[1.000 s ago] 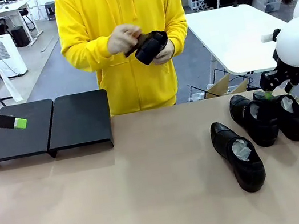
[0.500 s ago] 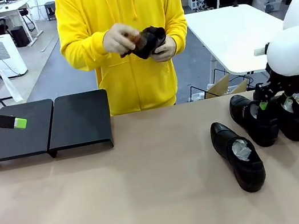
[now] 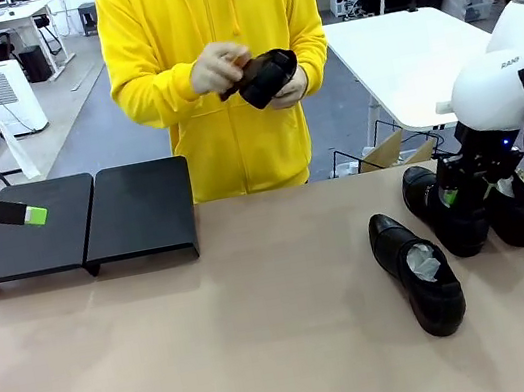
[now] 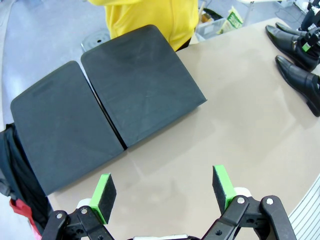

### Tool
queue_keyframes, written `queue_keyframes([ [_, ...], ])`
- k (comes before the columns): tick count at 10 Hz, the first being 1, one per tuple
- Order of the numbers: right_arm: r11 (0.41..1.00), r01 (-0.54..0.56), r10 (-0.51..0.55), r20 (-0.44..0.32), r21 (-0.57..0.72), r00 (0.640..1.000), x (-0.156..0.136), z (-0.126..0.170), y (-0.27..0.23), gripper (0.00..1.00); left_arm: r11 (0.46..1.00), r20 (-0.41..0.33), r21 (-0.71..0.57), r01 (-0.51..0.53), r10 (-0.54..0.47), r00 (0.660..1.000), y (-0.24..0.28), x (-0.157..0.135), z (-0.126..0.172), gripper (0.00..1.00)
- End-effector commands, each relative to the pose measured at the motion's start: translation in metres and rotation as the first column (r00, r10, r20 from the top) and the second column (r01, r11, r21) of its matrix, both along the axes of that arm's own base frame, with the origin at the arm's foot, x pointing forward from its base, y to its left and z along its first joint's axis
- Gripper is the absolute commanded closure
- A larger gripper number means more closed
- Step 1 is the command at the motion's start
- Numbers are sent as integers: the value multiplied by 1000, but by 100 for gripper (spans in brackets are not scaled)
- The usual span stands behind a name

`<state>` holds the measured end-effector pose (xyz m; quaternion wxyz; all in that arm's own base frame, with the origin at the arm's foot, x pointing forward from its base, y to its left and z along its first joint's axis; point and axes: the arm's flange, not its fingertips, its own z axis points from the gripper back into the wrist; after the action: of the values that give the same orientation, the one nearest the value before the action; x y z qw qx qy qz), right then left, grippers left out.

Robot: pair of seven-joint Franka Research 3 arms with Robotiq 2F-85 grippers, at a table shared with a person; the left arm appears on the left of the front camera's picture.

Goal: Organize the shoes by placing them on the stand.
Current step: Pick up one Shoe and place it in the middle of the table.

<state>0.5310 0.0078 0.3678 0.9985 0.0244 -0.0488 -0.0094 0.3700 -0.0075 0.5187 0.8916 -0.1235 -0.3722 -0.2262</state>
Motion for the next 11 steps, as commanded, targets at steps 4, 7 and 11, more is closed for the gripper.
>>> queue_keyframes([
  [4,1000,-9,10,-45,16,999,18,-14,-10,32,1000,4,-10,17,-17,1000,3,0,-1,0],
  [7,999,-38,38,-50,17,998,18,-17,-12,65,1000,4,-10,17,-17,1000,3,0,-1,0],
  [11,1000,-29,30,-80,12,996,19,-26,-14,100,1000,4,-10,17,-17,1000,3,0,-1,0],
])
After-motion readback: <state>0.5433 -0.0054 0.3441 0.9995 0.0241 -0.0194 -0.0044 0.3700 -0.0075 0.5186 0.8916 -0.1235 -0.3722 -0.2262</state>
